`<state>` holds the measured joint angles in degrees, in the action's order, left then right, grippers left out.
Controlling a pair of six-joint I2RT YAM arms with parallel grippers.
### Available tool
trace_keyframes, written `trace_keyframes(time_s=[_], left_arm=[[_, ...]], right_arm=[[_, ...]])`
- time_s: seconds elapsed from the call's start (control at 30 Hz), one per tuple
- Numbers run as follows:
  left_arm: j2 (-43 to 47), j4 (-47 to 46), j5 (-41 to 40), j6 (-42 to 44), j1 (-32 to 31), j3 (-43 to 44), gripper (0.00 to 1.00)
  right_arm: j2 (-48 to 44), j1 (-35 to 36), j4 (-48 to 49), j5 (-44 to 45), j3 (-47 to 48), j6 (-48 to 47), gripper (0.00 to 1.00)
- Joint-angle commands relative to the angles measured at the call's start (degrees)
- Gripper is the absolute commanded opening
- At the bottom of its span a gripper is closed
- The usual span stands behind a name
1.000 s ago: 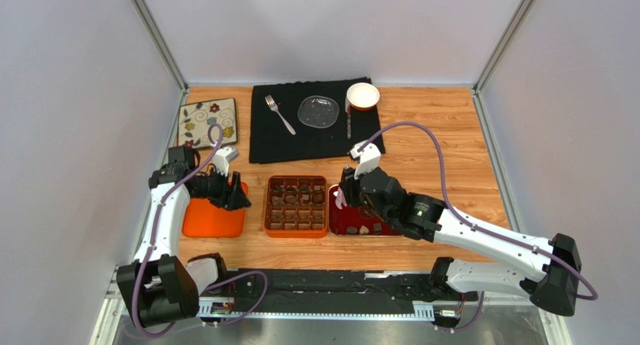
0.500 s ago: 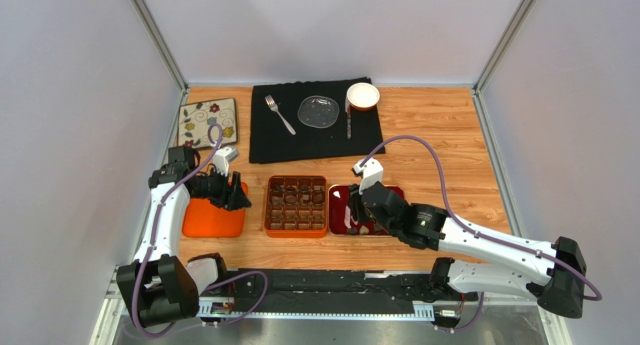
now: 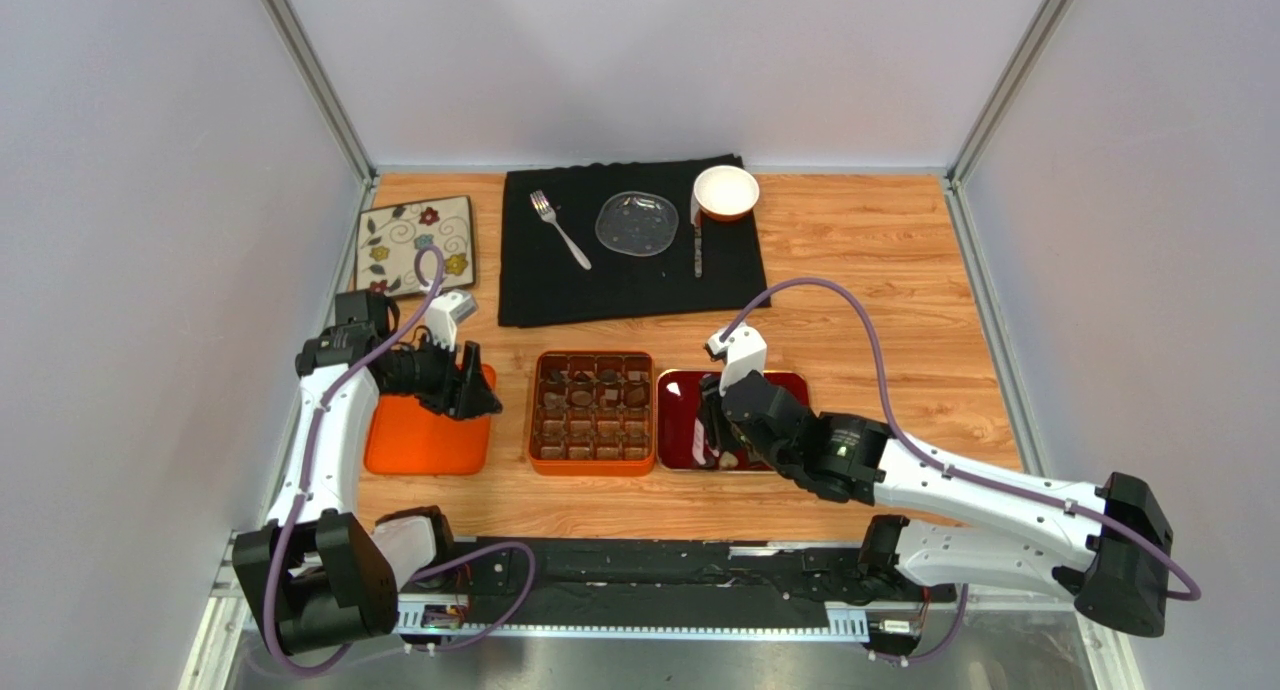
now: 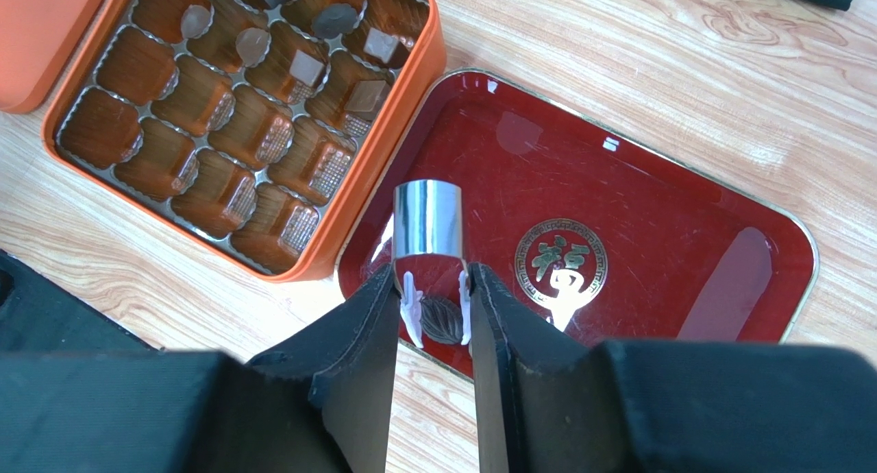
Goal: Pack the chocolate
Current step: Pick up the fake chocolate from the plate.
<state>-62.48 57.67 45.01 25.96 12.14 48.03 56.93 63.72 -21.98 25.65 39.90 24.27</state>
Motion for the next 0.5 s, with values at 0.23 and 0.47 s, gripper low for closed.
trace_keyframes(time_s=[0.23,0.47], left_arm=[[0.16,0.51,1.30,0.68,0.51,2.68,0.63],[0.16,0.60,1.30,0.68,0.43,2.95,0.62]], right_arm=[[-0.32,0.35,5.36,0.63,-0.88,1.13,0.36],[-0.41,0.35,5.72,0.10,-1.40,1.13,0.38]])
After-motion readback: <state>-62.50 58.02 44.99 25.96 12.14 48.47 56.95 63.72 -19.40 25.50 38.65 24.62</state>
